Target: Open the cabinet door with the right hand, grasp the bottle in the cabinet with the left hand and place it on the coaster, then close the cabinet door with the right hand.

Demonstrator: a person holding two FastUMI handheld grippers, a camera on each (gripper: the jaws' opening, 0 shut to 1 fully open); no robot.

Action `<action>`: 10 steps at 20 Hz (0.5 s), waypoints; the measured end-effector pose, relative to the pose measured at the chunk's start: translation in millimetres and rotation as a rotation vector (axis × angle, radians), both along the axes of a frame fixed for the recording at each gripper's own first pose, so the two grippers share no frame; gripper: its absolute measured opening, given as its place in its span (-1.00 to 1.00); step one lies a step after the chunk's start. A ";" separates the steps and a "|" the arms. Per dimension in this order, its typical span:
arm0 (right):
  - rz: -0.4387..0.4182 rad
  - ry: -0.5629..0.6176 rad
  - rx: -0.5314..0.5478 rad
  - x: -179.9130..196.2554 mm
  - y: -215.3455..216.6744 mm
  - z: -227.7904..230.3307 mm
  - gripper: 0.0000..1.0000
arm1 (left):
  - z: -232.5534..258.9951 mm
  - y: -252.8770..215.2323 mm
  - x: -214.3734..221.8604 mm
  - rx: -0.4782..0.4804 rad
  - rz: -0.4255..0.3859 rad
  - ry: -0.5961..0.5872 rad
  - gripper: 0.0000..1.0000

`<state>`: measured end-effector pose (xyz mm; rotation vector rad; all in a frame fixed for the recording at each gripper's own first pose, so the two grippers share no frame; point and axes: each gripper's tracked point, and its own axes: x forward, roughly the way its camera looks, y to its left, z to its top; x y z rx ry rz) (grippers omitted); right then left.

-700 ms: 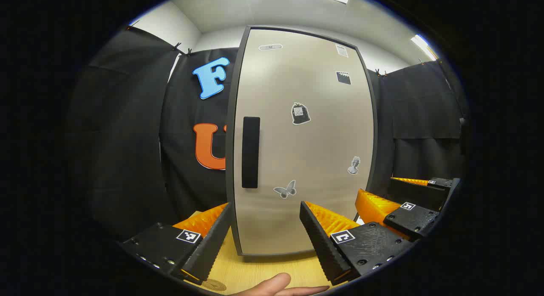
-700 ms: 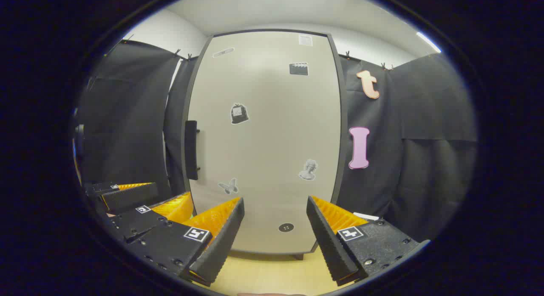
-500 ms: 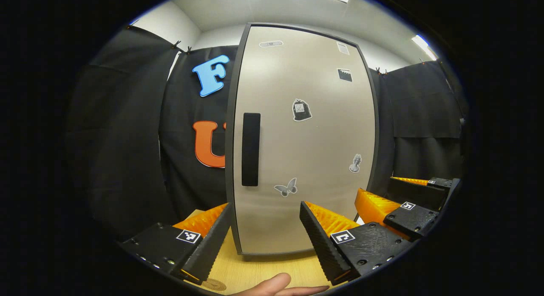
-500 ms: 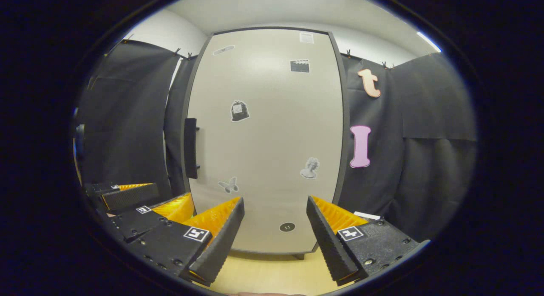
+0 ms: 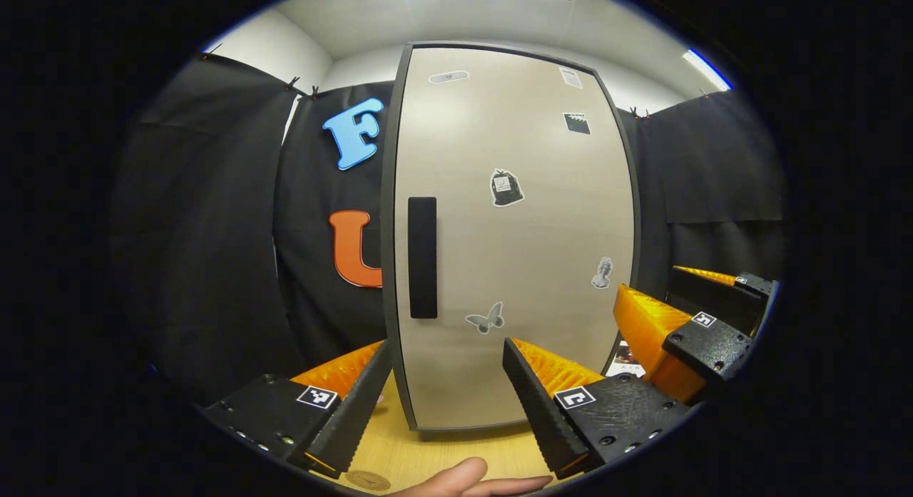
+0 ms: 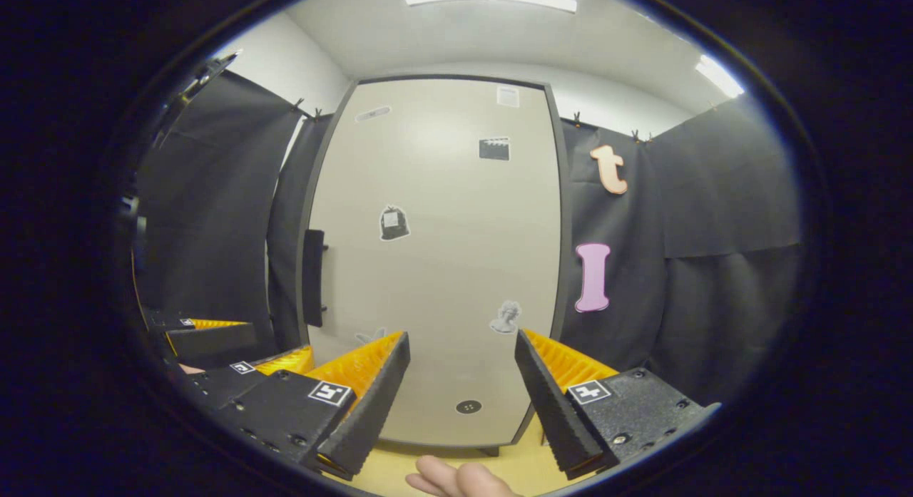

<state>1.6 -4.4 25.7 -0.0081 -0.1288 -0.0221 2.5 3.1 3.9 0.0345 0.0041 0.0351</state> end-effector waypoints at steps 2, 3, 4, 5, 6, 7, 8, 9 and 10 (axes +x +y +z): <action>0.025 0.033 0.027 3.5 3.6 -6.0 0.92 | 3.4 1.8 0.5 0.010 0.005 -0.008 0.89; 0.032 0.055 0.040 5.3 4.0 -9.9 0.93 | 2.9 2.9 -0.5 0.015 0.010 -0.008 0.89; 0.040 0.068 0.052 5.8 5.3 -12.2 0.93 | 2.9 2.9 -0.6 0.016 0.011 -0.007 0.89; 0.047 0.070 0.060 5.9 5.6 -12.9 0.93 | 2.7 1.9 0.0 0.015 0.007 -0.008 0.89; 0.047 0.069 0.066 4.9 4.9 -12.5 0.93 | 2.2 0.1 -0.5 0.012 0.001 -0.008 0.90; 0.049 0.070 0.069 4.3 4.3 -13.5 0.93 | 0.5 0.5 -1.1 0.015 0.001 -0.006 0.89; 0.053 0.074 0.069 4.2 4.1 -14.1 0.93 | -1.5 -0.6 -2.1 0.019 0.000 -0.003 0.89; 0.063 0.080 0.069 4.6 5.1 -15.4 0.93 | -2.2 -0.2 -2.5 0.028 0.003 -0.001 0.89; 0.079 0.092 0.071 5.1 6.4 -17.1 0.94 | -3.2 1.9 -3.9 0.039 0.009 0.000 0.89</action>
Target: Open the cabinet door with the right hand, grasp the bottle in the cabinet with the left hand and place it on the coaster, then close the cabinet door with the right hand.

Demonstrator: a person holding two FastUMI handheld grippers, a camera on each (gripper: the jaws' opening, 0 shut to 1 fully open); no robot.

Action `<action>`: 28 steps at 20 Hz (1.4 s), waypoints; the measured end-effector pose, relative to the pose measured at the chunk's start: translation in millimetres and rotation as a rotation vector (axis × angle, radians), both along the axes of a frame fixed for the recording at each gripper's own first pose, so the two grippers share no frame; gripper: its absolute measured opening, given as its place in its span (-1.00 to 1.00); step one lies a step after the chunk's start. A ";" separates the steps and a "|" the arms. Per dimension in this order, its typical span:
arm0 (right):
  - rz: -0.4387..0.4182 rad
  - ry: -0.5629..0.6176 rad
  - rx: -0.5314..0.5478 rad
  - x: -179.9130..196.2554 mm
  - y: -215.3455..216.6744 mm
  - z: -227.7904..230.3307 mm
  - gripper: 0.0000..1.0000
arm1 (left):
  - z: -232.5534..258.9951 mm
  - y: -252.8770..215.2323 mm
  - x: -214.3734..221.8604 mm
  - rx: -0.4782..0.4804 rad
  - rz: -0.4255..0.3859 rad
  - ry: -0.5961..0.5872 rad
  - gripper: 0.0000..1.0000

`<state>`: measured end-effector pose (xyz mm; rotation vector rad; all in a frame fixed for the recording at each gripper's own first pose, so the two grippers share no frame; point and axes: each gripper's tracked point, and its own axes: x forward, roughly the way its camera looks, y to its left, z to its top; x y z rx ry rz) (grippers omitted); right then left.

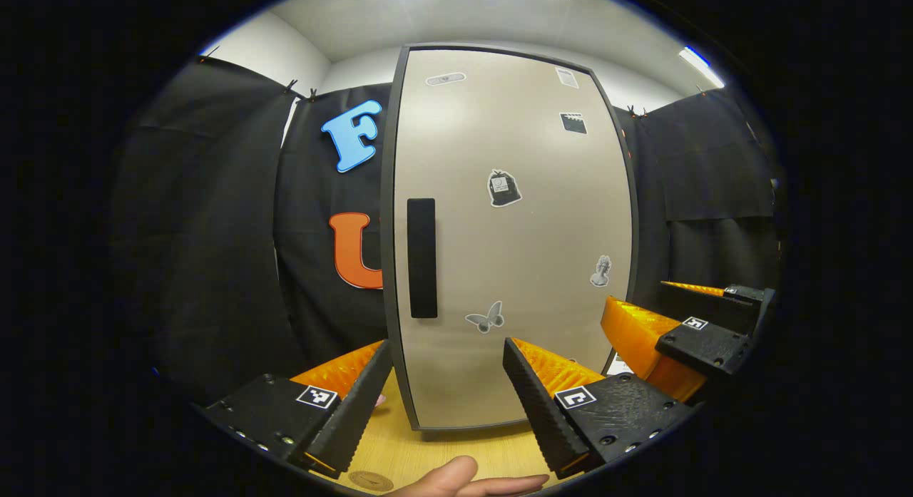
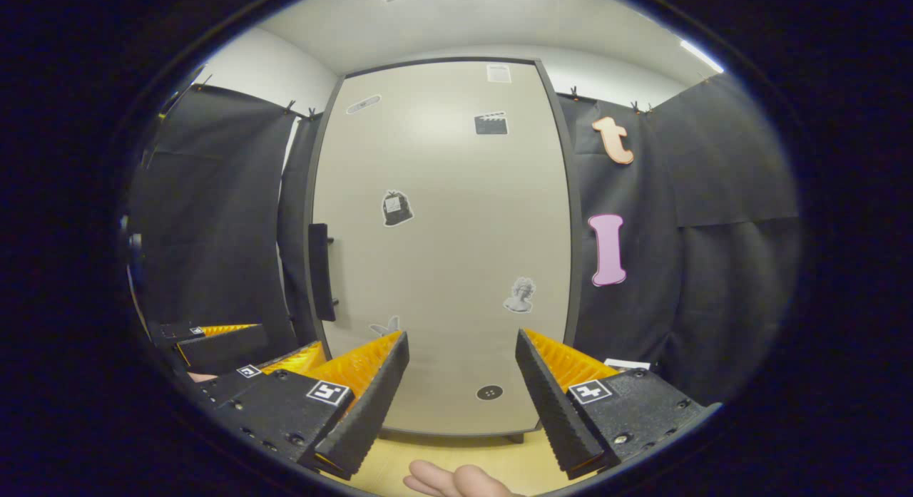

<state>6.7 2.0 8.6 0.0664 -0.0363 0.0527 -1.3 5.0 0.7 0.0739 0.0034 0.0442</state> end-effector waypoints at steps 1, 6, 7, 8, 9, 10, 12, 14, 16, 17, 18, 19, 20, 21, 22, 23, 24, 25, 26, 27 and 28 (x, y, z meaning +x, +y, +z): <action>0.007 0.008 0.007 0.6 -1.3 -1.5 0.94 | -0.6 1.8 0.0 0.005 0.004 0.002 0.89; 0.011 0.028 0.025 7.3 -10.0 -1.1 0.94 | 1.9 17.9 -1.8 -0.022 0.039 -0.001 0.89; 0.014 0.022 0.019 9.7 -9.5 0.8 0.90 | 1.7 22.1 -2.2 -0.029 0.048 -0.001 0.89; 0.015 0.018 0.008 11.5 -8.9 2.8 0.94 | 1.9 25.8 -2.7 -0.036 0.059 0.001 0.89; 0.019 0.016 -0.005 14.1 -7.0 3.7 0.94 | 1.3 28.3 -4.8 -0.043 0.067 0.004 0.89; 0.031 0.016 -0.020 17.6 -3.3 5.2 0.94 | 0.5 30.6 -8.3 -0.048 0.073 0.006 0.89; 0.054 0.013 -0.050 27.1 7.9 8.3 0.93 | -0.9 38.4 -9.9 -0.044 0.085 0.009 0.89; 0.072 0.003 -0.088 38.2 20.1 13.1 0.94 | -6.3 45.4 -12.7 -0.041 0.100 0.021 0.89; 0.102 -0.012 -0.116 49.6 37.2 19.5 0.94 | -10.7 53.6 -19.4 -0.030 0.118 0.030 0.89; 0.122 -0.015 -0.126 54.3 46.4 21.4 0.90 | -11.1 59.5 -23.1 -0.020 0.133 0.030 0.89; 0.149 -0.023 -0.131 58.1 57.4 24.9 0.97 | -12.0 64.8 -25.3 -0.011 0.144 0.032 0.89; 0.172 -0.031 -0.135 61.8 67.3 28.2 0.94 | -12.4 70.0 -28.2 -0.006 0.159 0.033 0.89; 0.191 -0.038 -0.140 65.8 76.3 31.8 0.92 | -13.2 76.6 -32.5 -0.002 0.175 0.035 0.89; 0.205 -0.045 -0.149 70.8 85.6 34.1 0.93 | -14.7 81.3 -36.6 -0.004 0.187 0.038 0.89; 0.216 -0.054 -0.158 75.7 94.6 36.4 0.95 | -15.3 87.7 -39.4 -0.007 0.207 0.039 0.89; 0.226 -0.064 -0.174 80.5 103.6 37.4 0.95 | -16.5 95.1 -43.0 -0.010 0.226 0.043 0.89; 0.240 -0.076 -0.188 85.0 112.8 39.4 0.95 | -20.0 102.6 -47.5 -0.012 0.246 0.049 0.89; 0.248 -0.085 -0.195 90.3 121.8 39.1 0.95 | -22.6 111.9 -51.4 -0.012 0.268 0.054 0.89; 0.262 -0.089 -0.197 94.5 131.1 39.3 0.96 | -24.2 118.3 -54.3 -0.015 0.282 0.061 0.89; 0.280 -0.086 -0.202 98.4 141.9 36.8 0.96 | -26.1 126.2 -58.1 -0.017 0.296 0.069 0.89; 0.292 -0.083 -0.210 104.1 149.2 35.0 0.98 | -27.2 133.5 -62.4 -0.017 0.318 0.072 0.89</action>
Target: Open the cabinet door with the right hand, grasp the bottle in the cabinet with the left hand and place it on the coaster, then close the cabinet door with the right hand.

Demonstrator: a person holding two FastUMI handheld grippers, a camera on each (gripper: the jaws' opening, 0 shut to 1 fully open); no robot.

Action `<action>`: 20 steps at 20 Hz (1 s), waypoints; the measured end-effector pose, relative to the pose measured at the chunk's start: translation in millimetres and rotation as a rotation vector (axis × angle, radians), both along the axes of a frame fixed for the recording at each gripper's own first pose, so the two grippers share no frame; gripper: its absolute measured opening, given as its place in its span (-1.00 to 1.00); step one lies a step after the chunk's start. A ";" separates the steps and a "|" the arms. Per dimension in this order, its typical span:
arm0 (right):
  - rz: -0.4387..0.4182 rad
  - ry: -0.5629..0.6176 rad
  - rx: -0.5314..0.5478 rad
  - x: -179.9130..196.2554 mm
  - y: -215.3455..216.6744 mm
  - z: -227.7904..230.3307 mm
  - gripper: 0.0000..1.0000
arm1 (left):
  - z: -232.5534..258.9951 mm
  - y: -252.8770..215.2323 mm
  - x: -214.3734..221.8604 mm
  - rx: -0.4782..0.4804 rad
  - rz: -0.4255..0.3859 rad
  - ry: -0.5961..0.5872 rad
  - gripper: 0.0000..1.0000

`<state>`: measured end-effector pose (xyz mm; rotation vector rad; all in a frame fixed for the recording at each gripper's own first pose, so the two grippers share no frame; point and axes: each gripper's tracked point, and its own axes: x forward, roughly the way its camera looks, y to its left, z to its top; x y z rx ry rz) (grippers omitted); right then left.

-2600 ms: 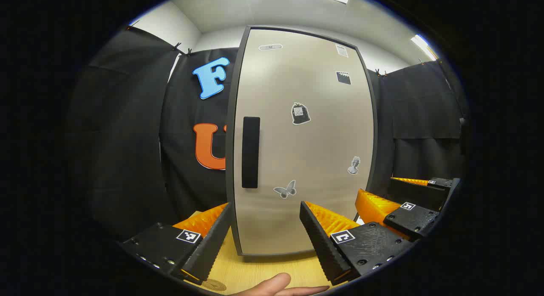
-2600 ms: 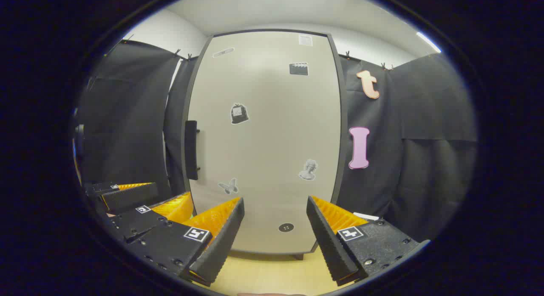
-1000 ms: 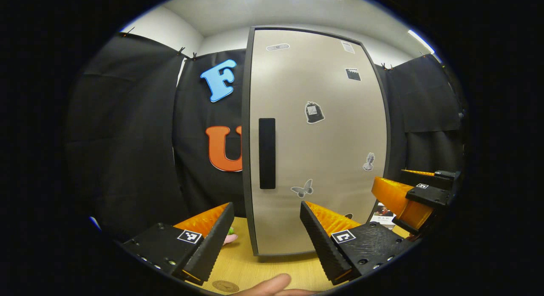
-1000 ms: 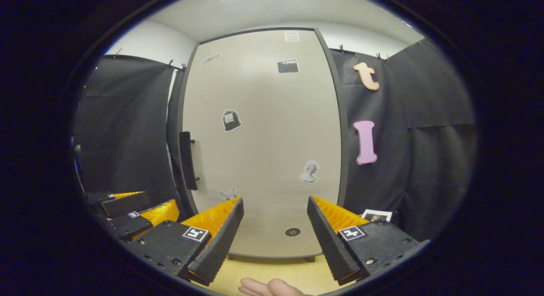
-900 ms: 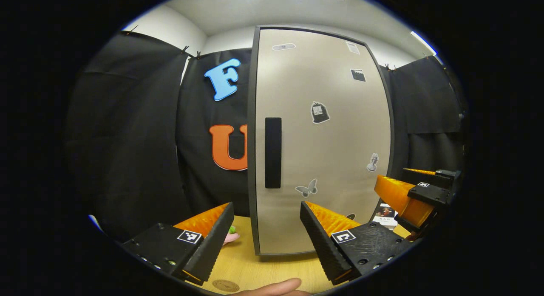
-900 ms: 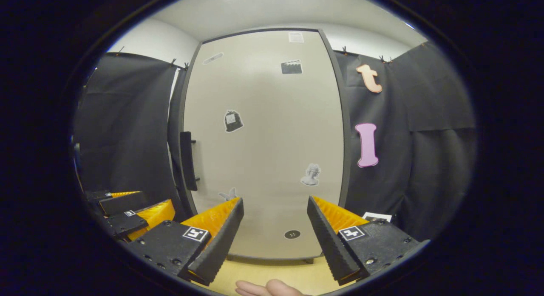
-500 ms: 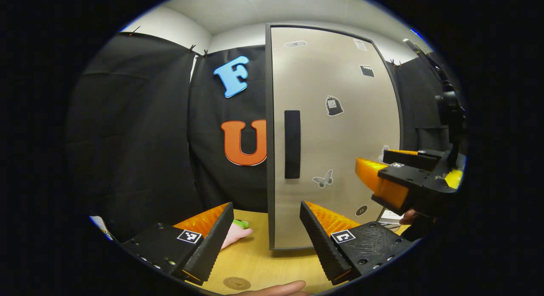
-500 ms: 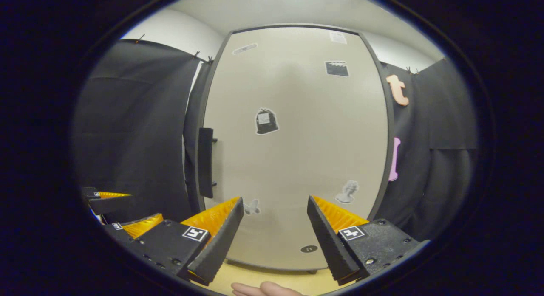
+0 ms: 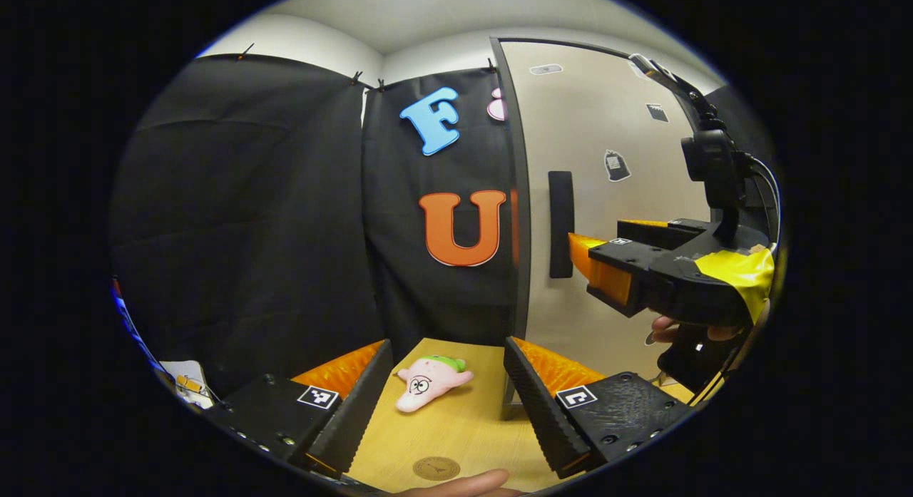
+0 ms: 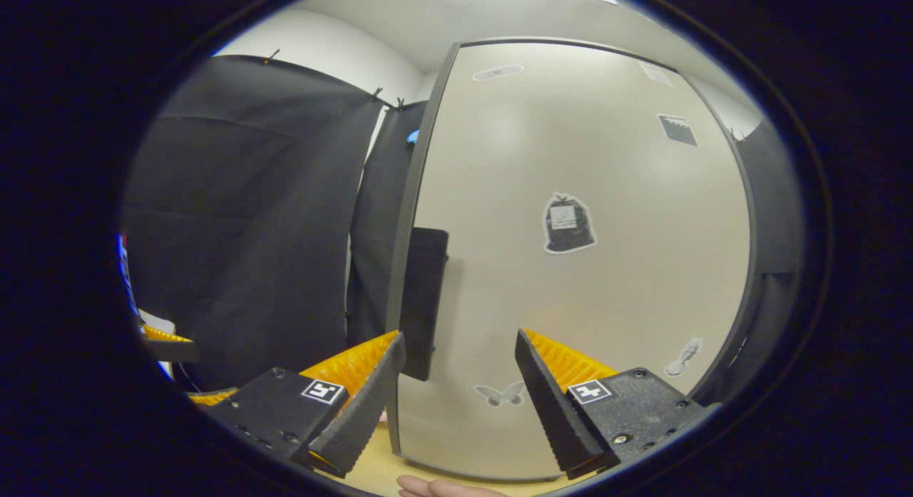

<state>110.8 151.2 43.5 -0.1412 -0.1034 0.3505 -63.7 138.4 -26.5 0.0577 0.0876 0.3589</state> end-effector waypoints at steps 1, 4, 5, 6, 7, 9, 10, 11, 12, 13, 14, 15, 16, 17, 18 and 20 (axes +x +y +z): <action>0.000 -0.003 -0.006 5.6 6.3 0.4 1.00 | 0.6 6.5 -3.9 0.000 0.017 0.001 0.89; -0.069 -0.052 -0.025 19.4 11.9 8.1 0.99 | 0.7 28.4 -14.8 -0.003 0.069 0.006 0.89; -0.078 -0.076 -0.027 20.1 13.9 12.3 0.98 | -0.8 33.2 -19.8 -0.002 0.081 0.010 0.89; -0.081 -0.093 -0.026 18.5 20.8 14.8 0.94 | -1.1 37.4 -23.6 -0.002 0.090 0.011 0.89; -0.070 -0.092 -0.035 20.8 26.6 15.0 0.88 | -2.2 42.3 -26.3 0.001 0.101 0.014 0.90; -0.070 -0.095 -0.043 22.5 33.0 14.5 0.70 | -4.0 48.8 -29.4 0.008 0.104 0.020 0.89; -0.088 -0.099 -0.053 24.8 32.9 15.0 0.51 | -5.3 52.4 -33.4 0.013 0.106 0.020 0.90; -0.096 -0.107 -0.054 25.2 34.2 16.2 0.35 | -6.4 54.5 -35.1 0.016 0.103 0.020 0.90; -0.105 -0.092 -0.059 28.8 34.4 15.2 0.00 | -7.7 57.4 -36.4 0.017 0.101 0.019 0.89; -0.118 -0.093 -0.061 31.0 31.7 15.8 -0.12 | -7.7 59.0 -37.1 0.017 0.097 0.020 0.89; -0.116 -0.084 -0.057 29.4 31.7 15.9 -0.17 | -8.9 59.6 -38.2 0.015 0.090 0.022 0.89; -0.112 -0.077 -0.051 29.1 32.7 13.8 -0.24 | -10.5 60.3 -37.6 0.012 0.082 0.025 0.89; -0.110 -0.065 -0.050 27.3 33.2 12.8 -0.28 | -12.5 60.9 -35.9 0.010 0.072 0.027 0.89; -0.108 -0.057 -0.045 26.4 32.3 12.3 -0.30 | -13.6 61.1 -35.2 0.010 0.062 0.027 0.89; -0.104 -0.048 -0.036 24.9 31.7 11.8 -0.34 | -12.8 62.1 -33.5 0.014 0.053 0.023 0.90; -0.092 -0.034 -0.012 20.6 32.2 10.6 -0.36 | -12.1 65.5 -28.1 0.026 0.034 0.009 0.90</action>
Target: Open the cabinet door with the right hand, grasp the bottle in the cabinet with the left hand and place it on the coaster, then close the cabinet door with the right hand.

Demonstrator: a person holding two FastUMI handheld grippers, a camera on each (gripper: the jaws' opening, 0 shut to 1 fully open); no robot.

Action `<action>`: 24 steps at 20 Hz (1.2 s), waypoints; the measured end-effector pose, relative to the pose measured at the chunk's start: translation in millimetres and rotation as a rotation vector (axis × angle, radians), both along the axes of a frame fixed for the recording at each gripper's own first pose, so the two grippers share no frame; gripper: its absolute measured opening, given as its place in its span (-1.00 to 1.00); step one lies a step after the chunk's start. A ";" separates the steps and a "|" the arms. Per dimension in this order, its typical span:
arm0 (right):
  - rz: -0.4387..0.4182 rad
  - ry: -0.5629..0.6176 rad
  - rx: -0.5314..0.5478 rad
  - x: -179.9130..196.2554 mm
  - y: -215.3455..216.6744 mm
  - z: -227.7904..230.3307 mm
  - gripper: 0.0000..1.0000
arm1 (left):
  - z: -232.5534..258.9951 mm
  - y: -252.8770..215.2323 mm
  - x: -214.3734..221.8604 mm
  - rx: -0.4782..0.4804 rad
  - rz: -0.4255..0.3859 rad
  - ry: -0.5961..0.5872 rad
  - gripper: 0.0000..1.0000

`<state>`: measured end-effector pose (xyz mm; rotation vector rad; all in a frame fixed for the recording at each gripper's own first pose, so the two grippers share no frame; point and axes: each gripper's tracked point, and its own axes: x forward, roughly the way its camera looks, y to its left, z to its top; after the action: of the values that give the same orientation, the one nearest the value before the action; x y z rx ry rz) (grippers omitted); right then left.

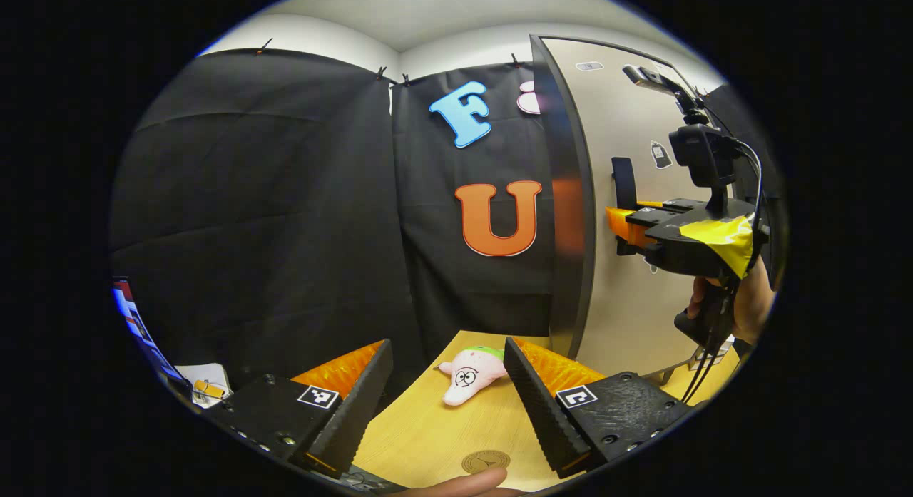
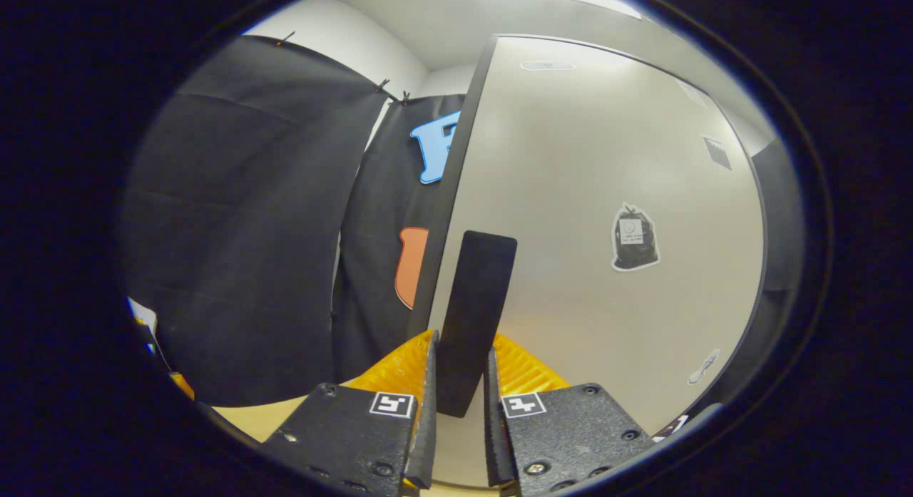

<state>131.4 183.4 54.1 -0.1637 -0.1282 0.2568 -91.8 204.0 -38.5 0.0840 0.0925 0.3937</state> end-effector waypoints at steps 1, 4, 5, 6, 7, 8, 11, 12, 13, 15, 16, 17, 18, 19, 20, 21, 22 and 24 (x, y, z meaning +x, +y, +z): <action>0.004 0.006 0.008 -4.3 -0.6 -1.2 -0.37 | 0.0 0.9 3.2 0.006 -0.012 -0.004 0.90; 0.012 0.024 0.021 -22.6 -0.5 -2.9 -0.39 | 2.8 1.5 14.9 0.021 -0.052 -0.029 0.89; 0.016 0.031 0.013 -29.8 -2.1 -4.5 -0.40 | 4.2 3.1 19.3 0.030 -0.056 -0.037 0.90; 0.026 0.039 0.006 -37.3 -4.1 -5.9 -0.40 | 2.3 4.1 22.7 0.032 -0.066 -0.037 0.89; 0.038 0.049 0.004 -45.3 -7.3 -9.3 -0.41 | -1.0 2.2 26.5 0.023 -0.079 -0.031 0.89; 0.051 0.057 0.003 -53.2 -9.9 -9.9 -0.40 | -2.8 -2.2 27.1 0.009 -0.096 -0.025 0.89; 0.099 0.083 -0.007 -79.4 -18.6 -13.8 -0.43 | -6.0 -14.7 36.6 -0.013 -0.155 -0.036 0.89; 0.111 0.097 -0.007 -87.3 -22.1 -15.2 -0.44 | -7.0 -19.3 42.4 -0.006 -0.168 -0.042 0.89; 0.123 0.110 -0.006 -96.2 -26.5 -16.3 -0.45 | -10.1 -21.2 50.2 0.005 -0.176 -0.043 0.89; 0.151 0.132 -0.028 -112.7 -34.9 -18.3 -0.46 | -17.1 -27.4 68.4 0.002 -0.205 -0.022 0.89; 0.161 0.143 -0.037 -120.7 -38.7 -19.4 -0.46 | -18.7 -32.3 75.0 -0.007 -0.223 -0.019 0.89; 0.166 0.156 -0.038 -126.1 -43.2 -20.1 -0.46 | -17.1 -37.1 81.6 -0.013 -0.245 -0.023 0.89; 0.171 0.167 -0.038 -132.3 -47.4 -20.9 -0.46 | -14.7 -41.5 88.5 -0.014 -0.263 -0.027 0.89; 0.177 0.172 -0.039 -136.8 -52.0 -21.0 -0.46 | -11.0 -44.2 97.8 -0.009 -0.276 -0.027 0.90; 0.181 0.176 -0.042 -141.3 -57.1 -20.7 -0.47 | -9.8 -46.0 102.5 0.000 -0.282 -0.027 0.90; 0.185 0.184 -0.041 -146.3 -61.1 -22.7 -0.47 | -9.2 -46.2 109.7 0.009 -0.283 -0.027 0.90; 0.189 0.194 -0.037 -152.0 -65.9 -23.2 -0.46 | -8.3 -49.2 115.1 0.012 -0.287 -0.024 0.90; 0.206 0.205 -0.036 -164.6 -75.9 -24.6 -0.46 | -9.9 -58.8 124.0 0.013 -0.301 -0.015 0.90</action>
<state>-33.2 107.4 29.4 -0.1590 0.0637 0.4795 32.2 145.2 -48.4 0.1056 0.0610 0.0946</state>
